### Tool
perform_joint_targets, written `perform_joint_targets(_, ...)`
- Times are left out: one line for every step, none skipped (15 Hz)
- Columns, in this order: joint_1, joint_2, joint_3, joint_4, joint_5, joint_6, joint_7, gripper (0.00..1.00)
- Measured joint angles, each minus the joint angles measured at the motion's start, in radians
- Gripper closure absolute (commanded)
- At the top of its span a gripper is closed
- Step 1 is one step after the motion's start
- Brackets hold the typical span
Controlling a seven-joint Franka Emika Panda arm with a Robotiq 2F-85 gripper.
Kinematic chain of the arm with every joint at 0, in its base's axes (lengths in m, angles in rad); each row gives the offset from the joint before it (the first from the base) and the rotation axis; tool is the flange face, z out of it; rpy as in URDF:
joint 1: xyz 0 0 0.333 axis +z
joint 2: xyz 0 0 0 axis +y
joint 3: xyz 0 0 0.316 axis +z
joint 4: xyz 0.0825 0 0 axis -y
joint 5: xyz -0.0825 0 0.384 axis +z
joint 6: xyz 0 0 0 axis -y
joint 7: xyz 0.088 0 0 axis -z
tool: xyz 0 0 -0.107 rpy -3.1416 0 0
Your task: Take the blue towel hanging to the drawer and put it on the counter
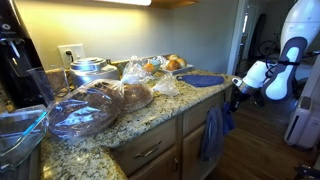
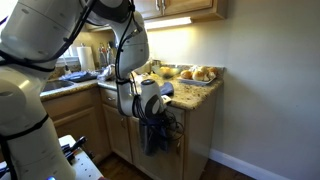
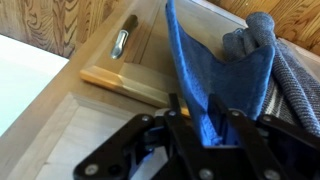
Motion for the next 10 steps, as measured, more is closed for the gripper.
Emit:
perform_joint_targets(-0.018, 0.0, 0.016, 0.007, -0.001, 0.0, -0.008, 0.91)
perform_joint_targets(-0.037, 0.0, 0.033, 0.014, -0.002, 0.0, -0.015, 0.94)
perform_joint_targets(-0.056, 0.0, 0.05, 0.02, -0.004, 0.0, -0.02, 0.95)
perform_joint_targets(-0.075, 0.0, 0.068, 0.025, -0.005, 0.0, -0.026, 0.97)
perform_joint_targets(-0.092, 0.0, 0.083, 0.029, -0.006, 0.0, -0.033, 0.93)
perform_joint_targets(-0.107, 0.0, 0.096, 0.03, -0.007, 0.0, -0.04, 0.93)
perform_joint_targets(-0.12, 0.0, 0.105, 0.029, -0.011, 0.0, -0.045, 0.92)
perform_joint_targets(-0.132, 0.001, 0.114, 0.029, -0.017, 0.0, -0.048, 0.92)
perform_joint_targets(-0.143, 0.002, 0.121, 0.029, -0.023, 0.0, -0.05, 0.92)
perform_joint_targets(-0.152, 0.003, 0.125, 0.027, -0.029, 0.0, -0.052, 0.92)
